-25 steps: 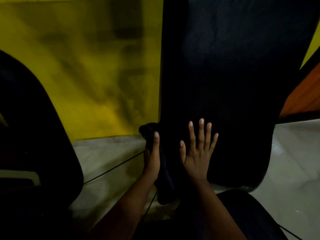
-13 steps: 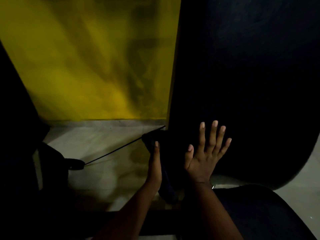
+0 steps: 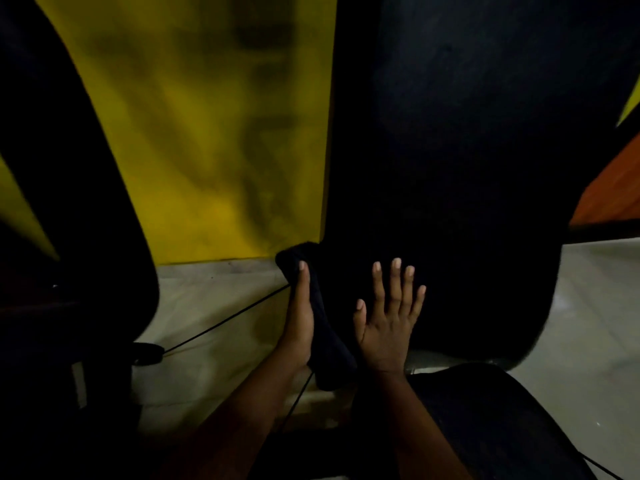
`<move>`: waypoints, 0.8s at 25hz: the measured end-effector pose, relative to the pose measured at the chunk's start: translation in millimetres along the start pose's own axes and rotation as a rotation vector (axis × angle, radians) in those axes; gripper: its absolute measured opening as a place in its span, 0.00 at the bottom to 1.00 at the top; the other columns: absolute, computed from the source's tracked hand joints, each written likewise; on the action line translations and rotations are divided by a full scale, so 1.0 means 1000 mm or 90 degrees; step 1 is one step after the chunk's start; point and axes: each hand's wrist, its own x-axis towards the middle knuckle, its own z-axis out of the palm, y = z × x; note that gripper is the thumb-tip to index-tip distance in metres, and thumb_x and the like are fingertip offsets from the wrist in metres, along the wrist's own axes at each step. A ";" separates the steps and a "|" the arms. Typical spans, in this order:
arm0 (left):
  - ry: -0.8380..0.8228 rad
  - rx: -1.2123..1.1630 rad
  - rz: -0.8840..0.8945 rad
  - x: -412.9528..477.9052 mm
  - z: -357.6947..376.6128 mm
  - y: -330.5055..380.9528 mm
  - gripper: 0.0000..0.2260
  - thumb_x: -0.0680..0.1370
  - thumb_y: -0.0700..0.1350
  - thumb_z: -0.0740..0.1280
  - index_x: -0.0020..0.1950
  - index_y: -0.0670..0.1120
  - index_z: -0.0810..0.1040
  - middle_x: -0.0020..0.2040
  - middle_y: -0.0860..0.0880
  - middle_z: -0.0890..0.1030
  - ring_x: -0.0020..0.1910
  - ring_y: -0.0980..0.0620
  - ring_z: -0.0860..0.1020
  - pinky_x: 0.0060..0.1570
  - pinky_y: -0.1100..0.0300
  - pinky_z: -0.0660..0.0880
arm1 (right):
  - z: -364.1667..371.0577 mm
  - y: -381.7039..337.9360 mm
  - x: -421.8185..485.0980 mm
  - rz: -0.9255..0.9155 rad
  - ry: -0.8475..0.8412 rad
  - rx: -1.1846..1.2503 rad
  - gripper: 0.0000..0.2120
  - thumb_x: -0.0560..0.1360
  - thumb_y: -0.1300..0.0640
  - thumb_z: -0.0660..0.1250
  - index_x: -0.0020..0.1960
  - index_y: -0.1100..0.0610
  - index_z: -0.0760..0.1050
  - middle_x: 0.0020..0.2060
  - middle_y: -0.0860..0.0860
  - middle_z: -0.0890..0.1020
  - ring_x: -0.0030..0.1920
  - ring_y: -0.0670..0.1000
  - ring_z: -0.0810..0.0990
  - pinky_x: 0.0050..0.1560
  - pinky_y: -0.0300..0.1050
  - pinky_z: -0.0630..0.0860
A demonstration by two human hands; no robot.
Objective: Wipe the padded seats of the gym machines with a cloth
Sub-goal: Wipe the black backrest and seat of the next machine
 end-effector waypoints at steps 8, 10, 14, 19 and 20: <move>0.015 -0.003 -0.051 -0.107 0.018 0.067 0.43 0.60 0.75 0.64 0.67 0.49 0.74 0.62 0.45 0.79 0.59 0.47 0.78 0.63 0.49 0.72 | -0.132 -0.083 0.009 0.163 -0.189 0.553 0.23 0.77 0.40 0.58 0.70 0.38 0.62 0.74 0.45 0.60 0.73 0.43 0.59 0.70 0.35 0.59; -0.120 0.030 -0.069 -0.125 0.031 0.087 0.31 0.69 0.68 0.57 0.59 0.47 0.79 0.54 0.46 0.84 0.52 0.51 0.82 0.53 0.57 0.79 | -0.138 -0.100 0.006 0.157 -0.150 0.533 0.27 0.75 0.38 0.60 0.72 0.39 0.59 0.75 0.49 0.54 0.75 0.45 0.54 0.71 0.35 0.56; -0.188 0.255 0.004 -0.128 0.051 0.109 0.13 0.77 0.56 0.55 0.52 0.54 0.76 0.50 0.57 0.84 0.42 0.63 0.79 0.41 0.71 0.76 | -0.131 -0.101 0.024 0.325 0.079 0.514 0.25 0.71 0.50 0.62 0.68 0.41 0.66 0.71 0.52 0.64 0.70 0.38 0.62 0.66 0.29 0.60; -0.050 0.375 0.124 -0.056 0.037 0.097 0.39 0.72 0.58 0.66 0.77 0.53 0.49 0.77 0.50 0.57 0.73 0.50 0.61 0.63 0.58 0.63 | -0.075 -0.072 0.023 0.599 0.272 0.423 0.25 0.75 0.49 0.58 0.71 0.45 0.59 0.73 0.56 0.63 0.72 0.47 0.60 0.72 0.42 0.59; -0.073 0.354 0.108 -0.043 0.038 0.091 0.46 0.67 0.63 0.69 0.77 0.54 0.48 0.77 0.51 0.57 0.74 0.50 0.61 0.67 0.56 0.63 | -0.060 -0.083 0.024 0.566 0.224 0.368 0.26 0.75 0.47 0.57 0.73 0.46 0.58 0.74 0.58 0.59 0.73 0.49 0.56 0.72 0.42 0.57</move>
